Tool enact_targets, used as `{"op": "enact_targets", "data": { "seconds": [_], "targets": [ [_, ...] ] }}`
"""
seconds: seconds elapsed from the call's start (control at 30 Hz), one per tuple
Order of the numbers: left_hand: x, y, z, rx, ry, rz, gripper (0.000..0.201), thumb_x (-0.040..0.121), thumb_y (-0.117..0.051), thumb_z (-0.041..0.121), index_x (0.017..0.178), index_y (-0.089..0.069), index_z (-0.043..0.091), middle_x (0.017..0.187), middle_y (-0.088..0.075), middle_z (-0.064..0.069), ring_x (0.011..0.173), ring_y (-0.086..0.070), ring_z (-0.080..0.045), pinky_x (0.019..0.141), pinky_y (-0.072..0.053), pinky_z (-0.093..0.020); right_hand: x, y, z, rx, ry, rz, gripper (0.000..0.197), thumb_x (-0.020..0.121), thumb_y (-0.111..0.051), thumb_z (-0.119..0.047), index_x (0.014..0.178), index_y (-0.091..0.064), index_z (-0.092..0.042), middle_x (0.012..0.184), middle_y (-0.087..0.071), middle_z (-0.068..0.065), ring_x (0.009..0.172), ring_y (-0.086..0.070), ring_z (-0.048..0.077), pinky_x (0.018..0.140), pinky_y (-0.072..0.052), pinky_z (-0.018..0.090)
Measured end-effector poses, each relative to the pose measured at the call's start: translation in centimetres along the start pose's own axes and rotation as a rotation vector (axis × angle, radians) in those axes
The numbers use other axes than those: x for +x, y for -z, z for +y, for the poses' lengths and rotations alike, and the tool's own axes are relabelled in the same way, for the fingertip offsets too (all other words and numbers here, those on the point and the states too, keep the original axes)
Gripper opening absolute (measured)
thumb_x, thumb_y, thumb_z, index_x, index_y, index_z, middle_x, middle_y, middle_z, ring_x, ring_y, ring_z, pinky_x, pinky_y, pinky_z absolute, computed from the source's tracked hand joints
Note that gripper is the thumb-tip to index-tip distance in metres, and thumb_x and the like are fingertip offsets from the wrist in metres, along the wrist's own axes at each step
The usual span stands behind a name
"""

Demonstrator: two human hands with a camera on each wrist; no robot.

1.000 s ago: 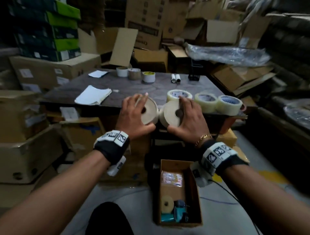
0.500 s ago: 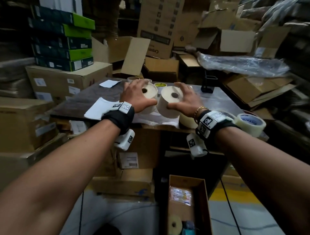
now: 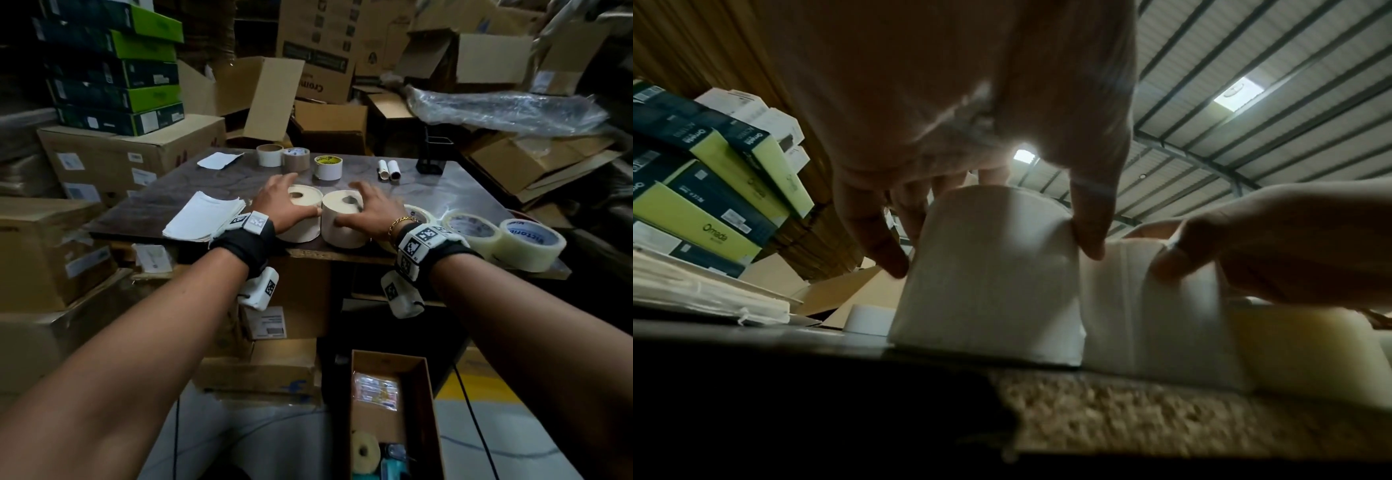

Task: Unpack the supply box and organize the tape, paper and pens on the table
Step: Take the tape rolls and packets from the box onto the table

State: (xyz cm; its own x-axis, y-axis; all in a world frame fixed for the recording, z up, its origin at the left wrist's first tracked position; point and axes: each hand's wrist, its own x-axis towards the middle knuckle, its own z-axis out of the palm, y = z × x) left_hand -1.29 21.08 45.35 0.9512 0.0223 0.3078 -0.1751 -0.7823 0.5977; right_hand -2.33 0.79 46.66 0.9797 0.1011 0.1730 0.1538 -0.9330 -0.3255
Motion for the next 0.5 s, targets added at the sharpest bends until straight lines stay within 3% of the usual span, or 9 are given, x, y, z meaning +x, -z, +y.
{"op": "enact_targets", "data": {
  "seconds": [0.1, 0.33, 0.43, 0.5],
  "targets": [
    [-0.8, -1.0, -0.4, 0.014, 0.016, -0.035, 0.099, 0.071, -0.077, 0.051, 0.151, -0.025, 0.025, 0.158, -0.019, -0.008, 0.143, -0.025, -0.03, 0.116, -0.027, -0.045, -0.4, -0.3, 0.3, -0.027, 0.04, 0.019, 0.087, 0.077, -0.061, -0.064, 0.148, -0.026, -0.028, 0.154, -0.035, 0.004, 0.135, -0.04, 0.027, 0.109, -0.034, 0.047],
    [-1.4, -1.2, -0.3, 0.088, 0.039, 0.033, 0.106, 0.066, -0.074, 0.063, 0.151, -0.021, 0.029, 0.156, -0.025, -0.006, 0.139, -0.033, -0.031, 0.111, -0.034, -0.048, -0.8, -0.3, 0.3, -0.088, 0.058, 0.024, 0.087, 0.078, -0.055, -0.066, 0.15, -0.022, -0.028, 0.156, -0.032, 0.002, 0.137, -0.039, 0.026, 0.111, -0.031, 0.048],
    [-2.0, -1.6, -0.1, 0.072, 0.068, 0.048, 0.114, 0.066, -0.072, 0.066, 0.153, -0.007, 0.029, 0.16, -0.013, -0.007, 0.145, -0.02, -0.031, 0.116, -0.025, -0.049, -1.3, -0.7, 0.6, -0.121, 0.087, 0.041, 0.087, 0.079, -0.053, -0.067, 0.15, -0.02, -0.028, 0.156, -0.029, 0.004, 0.138, -0.037, 0.027, 0.111, -0.029, 0.049],
    [-3.0, -2.1, 0.2, 0.134, 0.052, 0.156, 0.112, 0.067, -0.063, 0.075, 0.152, -0.006, 0.029, 0.161, -0.01, -0.006, 0.146, -0.014, -0.031, 0.116, -0.022, -0.051, -2.1, -1.0, 1.1, -0.139, 0.104, 0.076, 0.088, 0.078, -0.052, -0.069, 0.149, -0.02, -0.03, 0.158, -0.027, 0.005, 0.14, -0.034, 0.028, 0.112, -0.026, 0.05]
  ]
}}
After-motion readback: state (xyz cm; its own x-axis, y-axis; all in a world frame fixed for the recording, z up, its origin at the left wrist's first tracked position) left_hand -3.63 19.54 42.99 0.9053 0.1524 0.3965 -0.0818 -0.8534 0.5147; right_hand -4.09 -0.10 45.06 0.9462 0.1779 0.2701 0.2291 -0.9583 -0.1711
